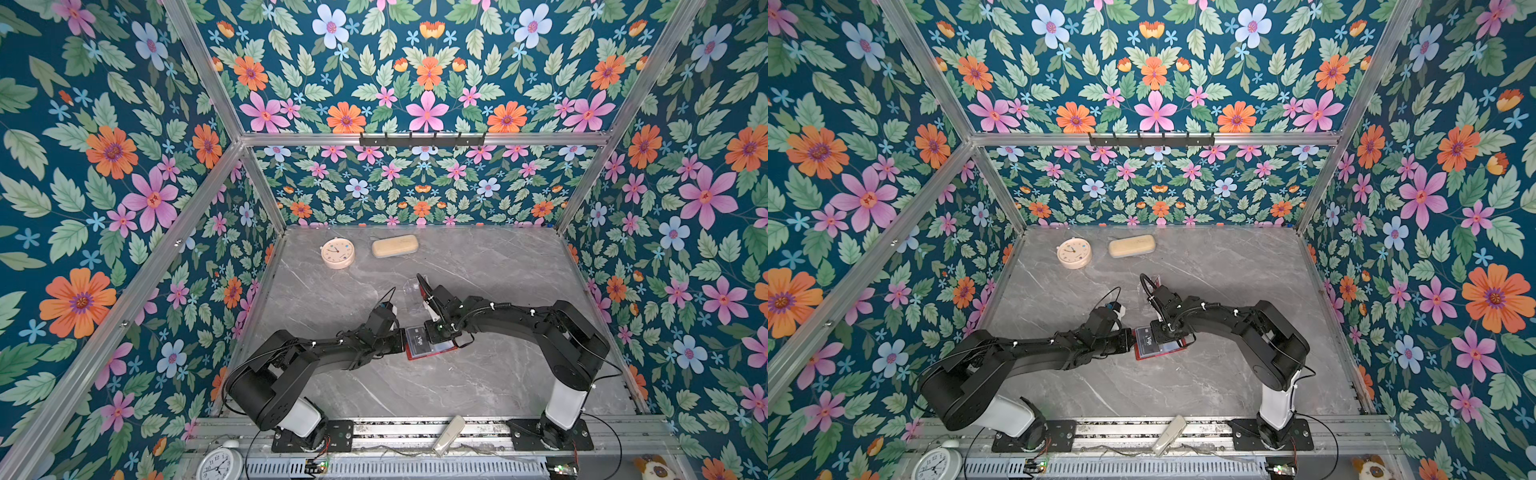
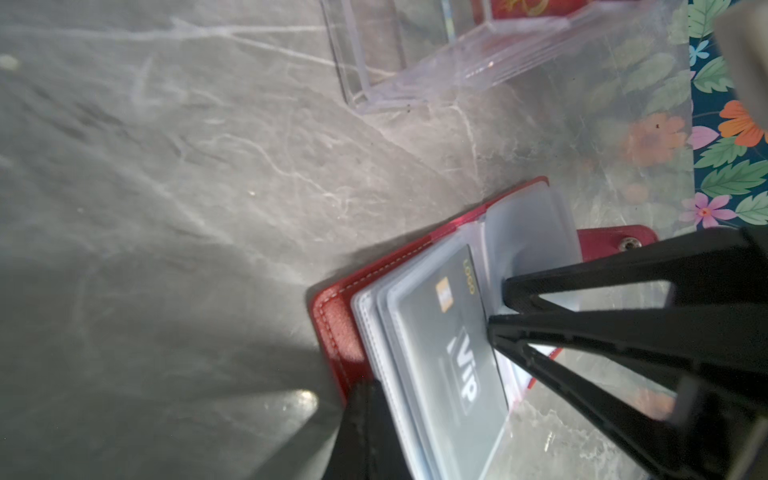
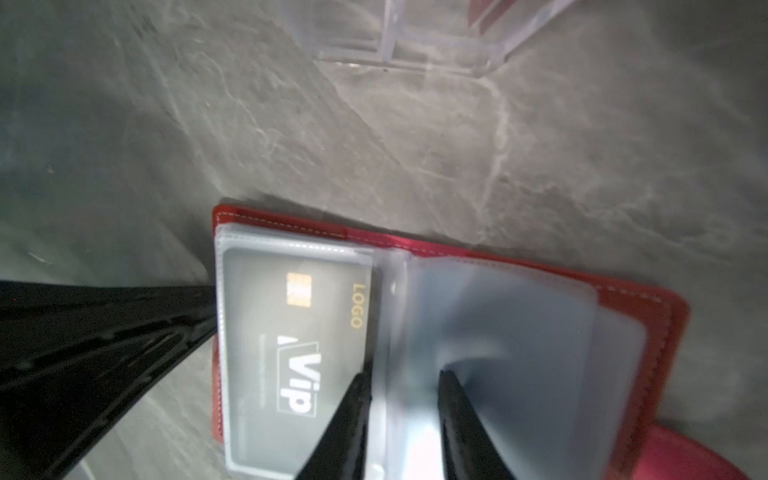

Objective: Put the credit cards into the card holder

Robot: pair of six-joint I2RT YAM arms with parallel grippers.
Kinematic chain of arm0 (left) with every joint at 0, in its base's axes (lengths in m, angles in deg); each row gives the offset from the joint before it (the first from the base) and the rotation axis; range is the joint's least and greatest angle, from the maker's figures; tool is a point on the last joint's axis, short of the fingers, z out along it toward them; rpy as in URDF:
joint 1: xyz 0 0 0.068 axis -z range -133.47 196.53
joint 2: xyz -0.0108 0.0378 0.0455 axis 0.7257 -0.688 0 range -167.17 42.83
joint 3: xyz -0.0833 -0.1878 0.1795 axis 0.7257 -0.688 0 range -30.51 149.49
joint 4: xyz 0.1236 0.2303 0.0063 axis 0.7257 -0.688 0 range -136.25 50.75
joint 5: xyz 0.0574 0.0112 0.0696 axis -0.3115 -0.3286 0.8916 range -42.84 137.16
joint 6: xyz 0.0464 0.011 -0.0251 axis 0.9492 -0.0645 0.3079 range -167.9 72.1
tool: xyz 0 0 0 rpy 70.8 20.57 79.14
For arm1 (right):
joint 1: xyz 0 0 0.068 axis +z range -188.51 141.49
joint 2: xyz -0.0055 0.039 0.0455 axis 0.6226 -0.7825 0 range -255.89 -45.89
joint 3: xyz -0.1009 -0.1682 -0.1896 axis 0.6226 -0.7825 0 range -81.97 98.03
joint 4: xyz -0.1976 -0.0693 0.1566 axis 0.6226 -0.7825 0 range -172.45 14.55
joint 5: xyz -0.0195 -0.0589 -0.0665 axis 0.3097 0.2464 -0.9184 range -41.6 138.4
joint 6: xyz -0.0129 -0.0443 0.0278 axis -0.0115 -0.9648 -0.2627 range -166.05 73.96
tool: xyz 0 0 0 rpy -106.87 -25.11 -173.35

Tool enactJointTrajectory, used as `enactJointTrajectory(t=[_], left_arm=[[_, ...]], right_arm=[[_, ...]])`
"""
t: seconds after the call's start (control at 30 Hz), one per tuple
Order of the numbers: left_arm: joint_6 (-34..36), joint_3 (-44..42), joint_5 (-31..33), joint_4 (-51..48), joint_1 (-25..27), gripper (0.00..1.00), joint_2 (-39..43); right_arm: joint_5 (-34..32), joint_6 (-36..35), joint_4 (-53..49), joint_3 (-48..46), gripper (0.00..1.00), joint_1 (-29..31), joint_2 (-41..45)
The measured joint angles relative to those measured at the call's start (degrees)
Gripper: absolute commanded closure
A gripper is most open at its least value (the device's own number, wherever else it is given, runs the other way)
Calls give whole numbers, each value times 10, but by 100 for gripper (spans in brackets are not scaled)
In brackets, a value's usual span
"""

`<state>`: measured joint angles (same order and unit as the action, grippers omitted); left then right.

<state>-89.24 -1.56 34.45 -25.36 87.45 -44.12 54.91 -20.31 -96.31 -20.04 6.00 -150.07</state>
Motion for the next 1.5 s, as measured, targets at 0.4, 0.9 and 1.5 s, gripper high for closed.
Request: enactJointTrajectory(t=[0.4, 0.9, 1.5], left_arm=[[15, 3, 8, -20, 0, 96, 13], [40, -7, 58, -102, 2, 68, 88], [3, -55, 9, 2, 3, 74, 73]], right_arm=[[-22, 19, -3, -45, 68, -6, 56], [-47, 55, 5, -78, 71, -38, 61], [-42, 55, 26, -82, 72, -38, 60]])
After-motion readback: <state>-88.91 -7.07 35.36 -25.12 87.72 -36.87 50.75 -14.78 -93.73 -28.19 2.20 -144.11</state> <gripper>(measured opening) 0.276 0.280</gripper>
